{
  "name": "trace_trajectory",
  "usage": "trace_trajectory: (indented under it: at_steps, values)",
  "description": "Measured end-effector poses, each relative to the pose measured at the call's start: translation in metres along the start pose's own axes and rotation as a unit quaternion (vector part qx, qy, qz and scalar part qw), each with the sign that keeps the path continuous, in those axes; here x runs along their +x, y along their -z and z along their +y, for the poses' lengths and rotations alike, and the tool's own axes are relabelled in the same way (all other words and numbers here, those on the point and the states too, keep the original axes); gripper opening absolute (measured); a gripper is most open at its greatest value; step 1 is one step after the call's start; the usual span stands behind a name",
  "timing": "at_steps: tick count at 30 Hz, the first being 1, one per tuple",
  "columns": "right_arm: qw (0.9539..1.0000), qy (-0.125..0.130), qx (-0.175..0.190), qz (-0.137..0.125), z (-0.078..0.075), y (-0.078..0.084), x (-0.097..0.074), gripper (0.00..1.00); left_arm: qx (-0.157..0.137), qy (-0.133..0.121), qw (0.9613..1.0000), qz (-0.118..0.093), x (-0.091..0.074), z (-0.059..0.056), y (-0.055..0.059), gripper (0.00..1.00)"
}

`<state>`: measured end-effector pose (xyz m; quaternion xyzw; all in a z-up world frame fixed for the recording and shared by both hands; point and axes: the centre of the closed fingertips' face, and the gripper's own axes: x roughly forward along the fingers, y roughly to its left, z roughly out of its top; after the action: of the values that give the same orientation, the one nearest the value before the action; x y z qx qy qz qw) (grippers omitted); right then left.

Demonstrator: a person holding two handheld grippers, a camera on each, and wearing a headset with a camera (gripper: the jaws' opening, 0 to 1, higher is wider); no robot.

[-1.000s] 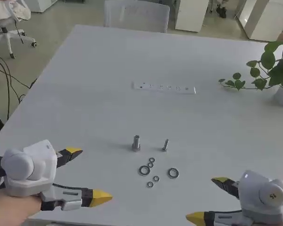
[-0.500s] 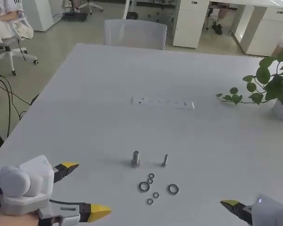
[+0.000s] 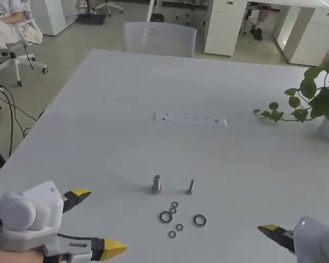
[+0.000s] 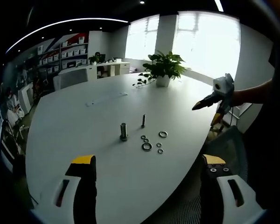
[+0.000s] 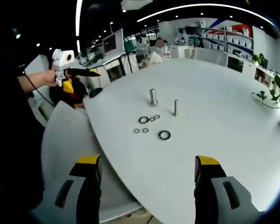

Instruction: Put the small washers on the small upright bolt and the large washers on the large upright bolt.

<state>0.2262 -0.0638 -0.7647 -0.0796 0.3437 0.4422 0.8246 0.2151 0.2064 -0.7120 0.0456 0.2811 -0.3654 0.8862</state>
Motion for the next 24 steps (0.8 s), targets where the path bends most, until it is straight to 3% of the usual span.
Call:
trace_trajectory:
  at_steps: [3, 4, 6, 8, 12, 20, 24]
  values:
    - [1.0000, -0.005, 0.008, -0.001, -0.004, -0.006, 0.005, 0.83, 0.014, -0.021, 0.9996, 0.011, 0.000, 0.004, 0.000, 0.97]
    - [0.9999, -0.008, 0.009, 0.003, -0.005, -0.008, 0.007, 0.83, 0.023, -0.017, 0.9996, 0.006, 0.000, 0.001, -0.005, 0.95]
    - [0.9999, -0.013, 0.002, 0.007, -0.005, -0.015, 0.011, 0.82, 0.013, -0.017, 0.9998, 0.002, 0.000, 0.001, -0.009, 0.95]
    - [0.9997, -0.010, -0.014, 0.016, -0.010, -0.020, 0.017, 0.81, 0.002, -0.013, 0.9998, -0.014, 0.003, 0.002, -0.012, 0.95]
    - [0.9995, -0.013, -0.021, 0.021, -0.014, -0.028, 0.027, 0.80, 0.001, -0.009, 0.9999, -0.011, 0.008, 0.004, -0.008, 0.95]
    - [0.9940, -0.020, -0.073, 0.079, -0.021, -0.025, 0.048, 0.75, 0.013, 0.009, 0.9998, -0.015, 0.016, 0.003, -0.008, 0.93]
    - [0.9923, -0.023, -0.081, 0.091, -0.026, -0.029, 0.059, 0.72, 0.008, 0.014, 0.9998, -0.008, 0.020, 0.006, -0.003, 0.92]
